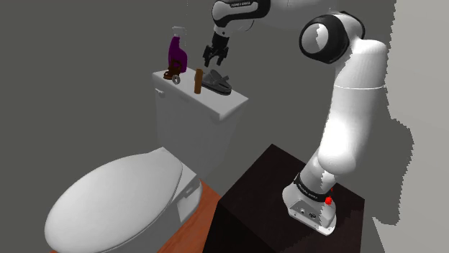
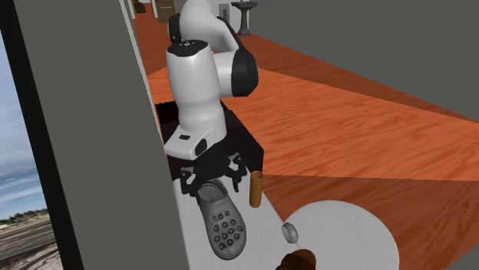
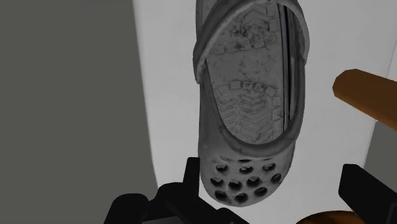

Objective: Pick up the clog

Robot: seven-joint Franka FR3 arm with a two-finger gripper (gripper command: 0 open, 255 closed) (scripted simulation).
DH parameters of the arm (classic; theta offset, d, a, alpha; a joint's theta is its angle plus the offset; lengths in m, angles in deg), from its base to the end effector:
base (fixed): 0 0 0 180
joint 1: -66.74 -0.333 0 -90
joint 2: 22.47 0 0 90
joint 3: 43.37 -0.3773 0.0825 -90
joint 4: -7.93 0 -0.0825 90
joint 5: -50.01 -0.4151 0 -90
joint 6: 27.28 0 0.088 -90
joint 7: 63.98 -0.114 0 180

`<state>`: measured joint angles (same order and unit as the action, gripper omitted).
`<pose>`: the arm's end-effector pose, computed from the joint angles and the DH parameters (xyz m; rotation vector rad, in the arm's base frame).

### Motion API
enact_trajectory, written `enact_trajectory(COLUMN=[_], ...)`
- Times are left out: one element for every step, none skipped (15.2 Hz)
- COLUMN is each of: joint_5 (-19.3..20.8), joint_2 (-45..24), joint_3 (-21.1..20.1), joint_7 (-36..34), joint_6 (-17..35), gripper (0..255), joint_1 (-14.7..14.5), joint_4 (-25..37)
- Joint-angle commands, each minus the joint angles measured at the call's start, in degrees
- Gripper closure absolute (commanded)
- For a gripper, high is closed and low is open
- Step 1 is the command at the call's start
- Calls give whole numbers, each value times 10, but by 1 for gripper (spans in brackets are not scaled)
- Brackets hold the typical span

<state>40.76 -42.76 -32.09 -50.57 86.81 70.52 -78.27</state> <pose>0.7141 -0.1584 0.5225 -3.0826 0.1045 -0.2417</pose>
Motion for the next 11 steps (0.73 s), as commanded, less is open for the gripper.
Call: enact_trajectory(joint_5=[-1,-2,-3,-3,-3,-3,-3,-3,-3,-3,-3], joint_2=[-3,-4,-6,-6,-6,-6,-6,-6,-6,-5,-5], joint_3=[0,-1,-1,-1,-1,-1,-1,-1,-1,-1,-1], joint_7=[2,3,5,4,4,5,5,5,5,5,5], joint_6=[14,21,32,32,32,32,32,32,32,32,32], gripper=[0,0,0,0,0,255,255,255,255,255,255], joint_1=[0,0,0,0,0,0,0,0,0,0,0], joint_4=[-10,-17,-26,-26,-26,-26,-26,-26,-26,-27,-27])
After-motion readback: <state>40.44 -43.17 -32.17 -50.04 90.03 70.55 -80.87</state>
